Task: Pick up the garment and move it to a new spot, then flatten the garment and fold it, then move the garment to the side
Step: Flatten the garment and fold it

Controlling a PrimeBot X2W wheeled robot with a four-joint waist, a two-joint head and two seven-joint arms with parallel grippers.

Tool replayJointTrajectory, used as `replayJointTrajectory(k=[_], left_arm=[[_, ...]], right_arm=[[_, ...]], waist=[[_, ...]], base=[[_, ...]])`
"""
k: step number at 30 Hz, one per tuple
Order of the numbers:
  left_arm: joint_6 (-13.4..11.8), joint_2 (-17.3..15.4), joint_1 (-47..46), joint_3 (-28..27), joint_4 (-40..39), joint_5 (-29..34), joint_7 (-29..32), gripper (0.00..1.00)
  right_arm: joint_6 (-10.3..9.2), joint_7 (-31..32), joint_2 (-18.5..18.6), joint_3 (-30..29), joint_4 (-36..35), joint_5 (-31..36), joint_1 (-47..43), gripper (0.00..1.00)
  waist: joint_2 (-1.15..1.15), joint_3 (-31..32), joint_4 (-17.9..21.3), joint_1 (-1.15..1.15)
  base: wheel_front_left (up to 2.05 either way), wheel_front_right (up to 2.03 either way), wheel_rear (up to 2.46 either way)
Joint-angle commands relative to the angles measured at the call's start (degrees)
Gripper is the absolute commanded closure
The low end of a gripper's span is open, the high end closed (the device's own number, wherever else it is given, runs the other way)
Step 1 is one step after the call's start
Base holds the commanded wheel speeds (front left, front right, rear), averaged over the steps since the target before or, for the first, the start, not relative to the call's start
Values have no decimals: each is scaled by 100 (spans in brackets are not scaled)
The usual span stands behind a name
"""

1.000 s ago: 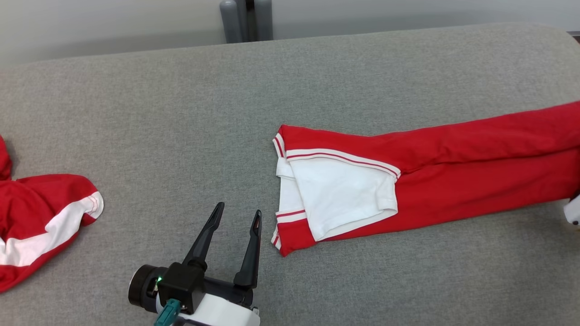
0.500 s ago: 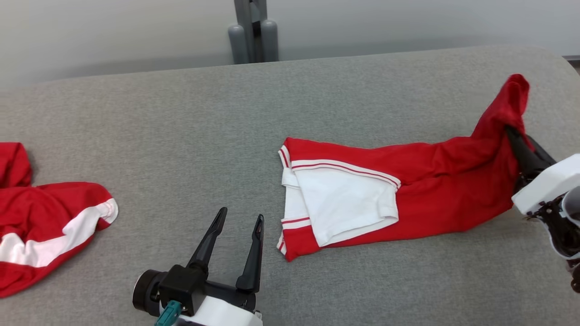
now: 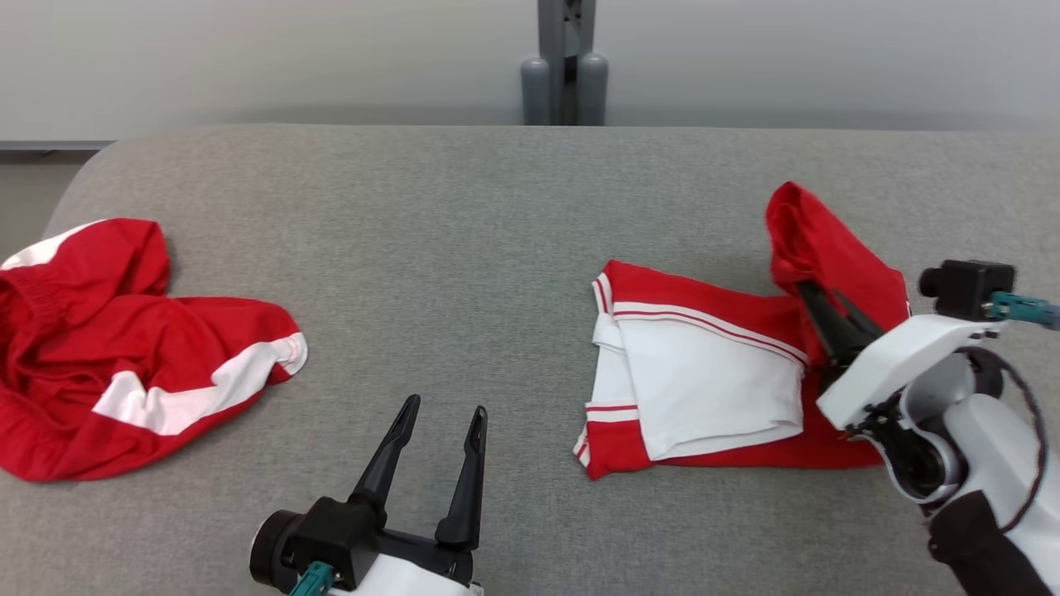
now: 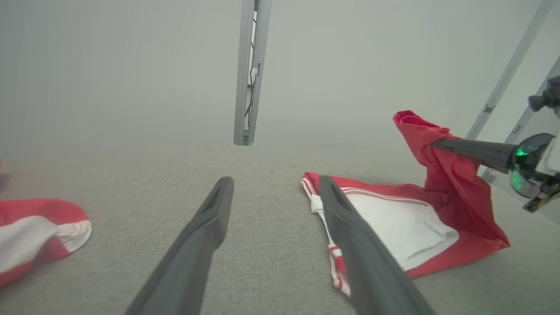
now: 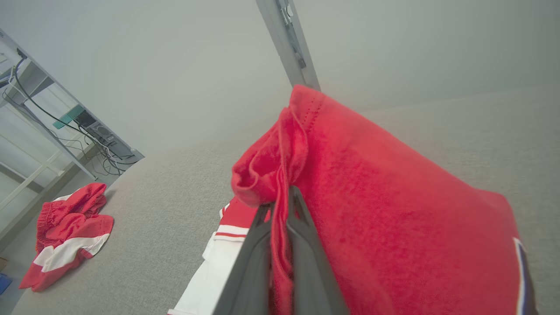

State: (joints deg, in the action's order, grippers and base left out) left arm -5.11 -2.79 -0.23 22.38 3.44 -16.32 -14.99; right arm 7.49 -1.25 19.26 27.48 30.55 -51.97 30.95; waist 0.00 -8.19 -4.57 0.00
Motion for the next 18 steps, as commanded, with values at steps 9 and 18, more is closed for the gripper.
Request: replayJointTrajectory(k=[9,18], left_arm=[[-41,-23,77,34,-20,-14,-24,0],[-69,-24,99,120,-5,-63,-24,0]], right_arm=[[0,216,-807,-70,368,751,39,100],[0,382,-1266,-140,785,1217,-146,100]], waist=[[0,51,-477,0],[0,81,-725,0]], base=[[0,0,0],[0,0,0]])
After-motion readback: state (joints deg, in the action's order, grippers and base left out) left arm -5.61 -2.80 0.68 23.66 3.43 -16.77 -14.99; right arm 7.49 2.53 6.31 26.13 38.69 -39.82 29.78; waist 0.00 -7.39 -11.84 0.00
